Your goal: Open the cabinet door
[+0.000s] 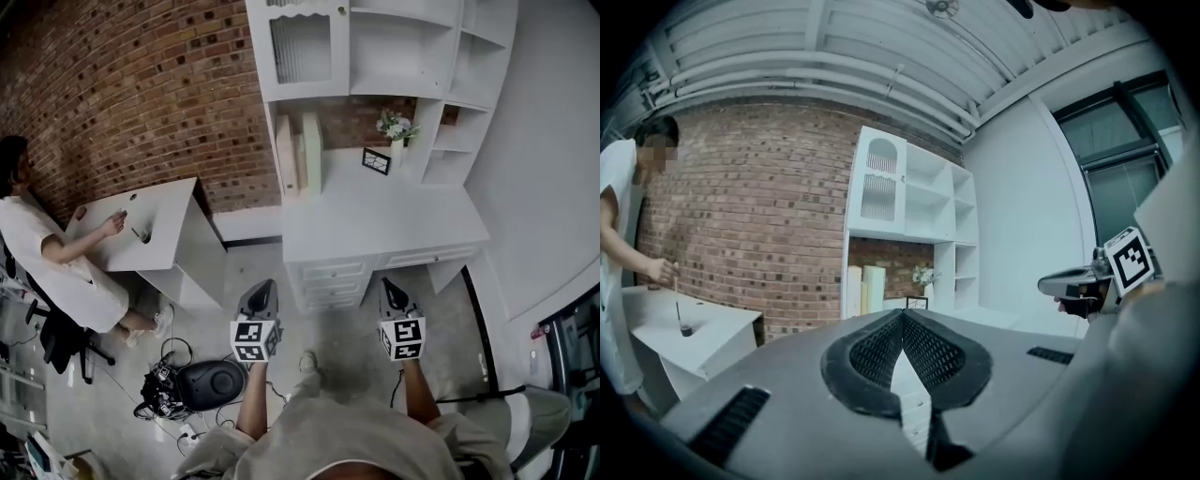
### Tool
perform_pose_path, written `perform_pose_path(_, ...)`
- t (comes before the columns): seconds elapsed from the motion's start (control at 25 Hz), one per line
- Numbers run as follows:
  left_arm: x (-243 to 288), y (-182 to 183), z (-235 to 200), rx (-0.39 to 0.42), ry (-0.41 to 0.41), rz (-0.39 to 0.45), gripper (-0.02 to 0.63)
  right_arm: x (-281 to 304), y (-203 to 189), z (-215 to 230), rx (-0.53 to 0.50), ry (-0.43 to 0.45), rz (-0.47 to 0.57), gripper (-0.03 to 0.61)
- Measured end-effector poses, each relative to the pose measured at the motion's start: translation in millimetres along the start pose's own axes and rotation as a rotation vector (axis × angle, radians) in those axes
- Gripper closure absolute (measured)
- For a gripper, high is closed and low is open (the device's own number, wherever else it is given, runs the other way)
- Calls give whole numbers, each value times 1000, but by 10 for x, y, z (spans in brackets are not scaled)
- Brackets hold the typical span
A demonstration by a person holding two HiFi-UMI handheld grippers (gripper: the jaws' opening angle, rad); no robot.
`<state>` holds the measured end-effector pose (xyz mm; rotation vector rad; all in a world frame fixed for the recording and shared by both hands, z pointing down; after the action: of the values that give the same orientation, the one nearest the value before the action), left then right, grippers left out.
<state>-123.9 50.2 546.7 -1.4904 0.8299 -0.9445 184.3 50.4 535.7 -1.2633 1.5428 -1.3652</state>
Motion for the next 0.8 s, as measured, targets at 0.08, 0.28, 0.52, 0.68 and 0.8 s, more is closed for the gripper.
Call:
perform_pose_path(0.08,172,35,-148,-5,-3,4,587,227,47,1,-7,0,-3,566)
perform_pose_path(0.28,539,110,-591,-20,-8,8,586,779,192,-68,-20,-7,-4,566)
perform_pose_path(0.52,1038,224,-1083,-41,-29,9,586,1395,319,-110,-30,-40,-7,566)
perform_pose_path(0.68,1356,270,-1359,-43,-56,13,586,1723,375,-114,-37,-70,-15,566)
perform_pose_path(0.8,1562,295,-1539,-41,-79,13,587,1927,411,-132,-41,-90,-17,566)
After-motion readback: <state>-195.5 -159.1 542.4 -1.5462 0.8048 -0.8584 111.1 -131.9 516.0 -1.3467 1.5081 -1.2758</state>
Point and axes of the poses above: the fingertips, and each gripper's own axes: x forward along the fingers, z to its right, y out of its top, the point moved 6 cm from there along -x, backward along the fingers, and after that the axes turned 6 degrees about -y, right-handed, at the moved point
